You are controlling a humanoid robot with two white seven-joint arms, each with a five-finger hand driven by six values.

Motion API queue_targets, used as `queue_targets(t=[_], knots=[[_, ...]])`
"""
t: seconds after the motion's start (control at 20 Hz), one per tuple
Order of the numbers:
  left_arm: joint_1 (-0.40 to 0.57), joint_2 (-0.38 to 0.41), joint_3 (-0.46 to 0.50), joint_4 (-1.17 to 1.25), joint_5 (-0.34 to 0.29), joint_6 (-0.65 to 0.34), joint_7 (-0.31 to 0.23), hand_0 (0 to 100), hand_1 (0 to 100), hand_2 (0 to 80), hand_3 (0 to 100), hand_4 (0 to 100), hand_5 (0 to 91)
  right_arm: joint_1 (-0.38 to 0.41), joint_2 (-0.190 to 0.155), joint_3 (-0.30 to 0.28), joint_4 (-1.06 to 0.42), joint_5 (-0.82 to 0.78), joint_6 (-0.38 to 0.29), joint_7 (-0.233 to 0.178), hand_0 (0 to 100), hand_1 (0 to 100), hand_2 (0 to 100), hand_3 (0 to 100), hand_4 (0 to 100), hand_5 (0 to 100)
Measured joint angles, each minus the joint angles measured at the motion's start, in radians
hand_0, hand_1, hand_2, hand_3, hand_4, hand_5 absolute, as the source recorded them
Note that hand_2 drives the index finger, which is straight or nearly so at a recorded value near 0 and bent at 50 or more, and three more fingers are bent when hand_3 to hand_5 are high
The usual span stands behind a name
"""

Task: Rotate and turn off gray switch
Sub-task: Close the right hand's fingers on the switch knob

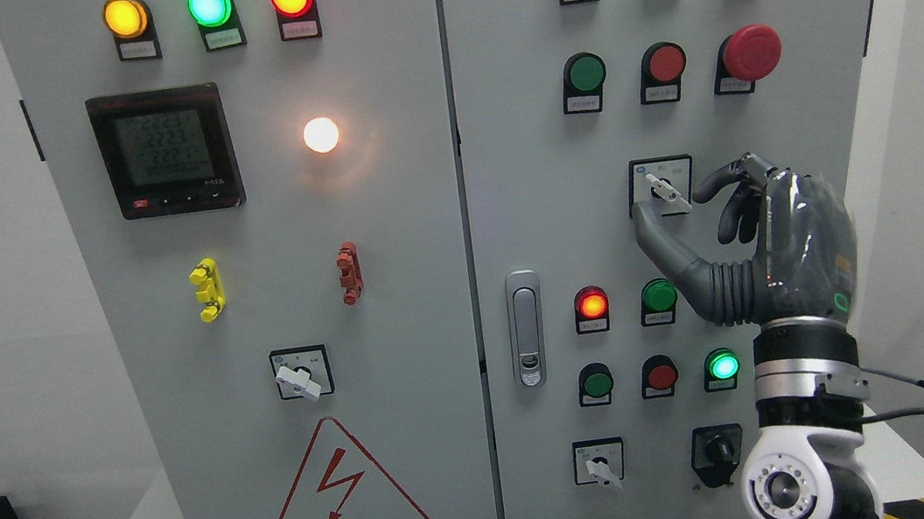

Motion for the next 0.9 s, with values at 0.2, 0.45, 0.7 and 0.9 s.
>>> queue_targets(t=[0.2,0.45,0.7,0.9], knots=[[0.0,0.0,0.0,0.0,0.0,0.0,0.0,12,39,0.0,0,0,0.0,-0.001,0.0,0.002,0.013,0.001,0.001,-0.004,4,42,54,92,96,100],[0.0,0.0,0.0,0.0,0.0,0.0,0.0,12,39,0.0,0,0,0.0,-0.003,-0.001,0.0,0.03,0.001,0.001,-0.015,4,42,54,91,95,100],[0.0,0.0,0.0,0.0,0.0,0.0,0.0,12,39,0.0,0,0,0.0,-0.011,-0.004,-0.001,0.046,0.002,0.001,-0.017,5,42,54,91,95,100],[0.0,0.0,0.0,0.0,0.0,0.0,0.0,12,39,0.0,0,0,0.0,-0.019,-0.007,-0.003,0.057,0.002,0.001,-0.017,5,42,54,91,95,100]])
